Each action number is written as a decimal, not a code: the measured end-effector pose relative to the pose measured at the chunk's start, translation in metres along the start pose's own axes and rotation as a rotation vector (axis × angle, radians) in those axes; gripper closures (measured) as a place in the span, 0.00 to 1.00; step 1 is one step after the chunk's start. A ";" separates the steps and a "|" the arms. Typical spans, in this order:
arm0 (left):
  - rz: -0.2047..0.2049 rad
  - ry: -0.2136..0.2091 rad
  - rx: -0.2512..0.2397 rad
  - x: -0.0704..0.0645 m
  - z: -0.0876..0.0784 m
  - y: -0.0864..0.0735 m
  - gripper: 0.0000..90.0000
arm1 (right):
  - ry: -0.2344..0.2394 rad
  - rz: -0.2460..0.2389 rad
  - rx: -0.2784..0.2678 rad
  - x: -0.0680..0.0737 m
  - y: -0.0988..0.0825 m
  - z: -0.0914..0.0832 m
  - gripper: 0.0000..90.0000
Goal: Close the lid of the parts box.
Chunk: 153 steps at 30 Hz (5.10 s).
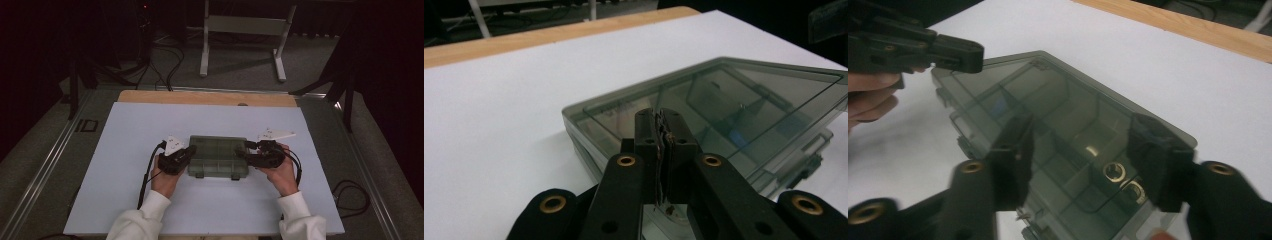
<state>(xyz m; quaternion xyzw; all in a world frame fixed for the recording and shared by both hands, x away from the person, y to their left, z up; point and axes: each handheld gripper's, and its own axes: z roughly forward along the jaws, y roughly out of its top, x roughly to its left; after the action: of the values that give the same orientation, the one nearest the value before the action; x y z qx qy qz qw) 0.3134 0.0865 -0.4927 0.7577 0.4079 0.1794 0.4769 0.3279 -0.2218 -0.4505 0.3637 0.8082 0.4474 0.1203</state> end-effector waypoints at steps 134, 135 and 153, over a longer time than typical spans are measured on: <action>0.012 0.223 -0.037 0.091 -0.149 -0.069 0.06 | -0.265 0.110 -0.088 -0.021 -0.120 -0.083 0.16; 0.005 0.217 -0.037 0.091 -0.149 -0.070 0.06 | -0.266 0.110 -0.086 -0.021 -0.120 -0.082 0.16; -0.002 0.247 -0.013 0.098 -0.139 -0.075 0.06 | -0.294 0.075 -0.080 -0.017 -0.121 -0.075 0.16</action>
<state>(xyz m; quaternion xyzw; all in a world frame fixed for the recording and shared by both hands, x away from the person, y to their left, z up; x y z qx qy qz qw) 0.2476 0.2599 -0.5027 0.7262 0.4630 0.2737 0.4282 0.2430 -0.3223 -0.5078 0.4500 0.7492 0.4253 0.2352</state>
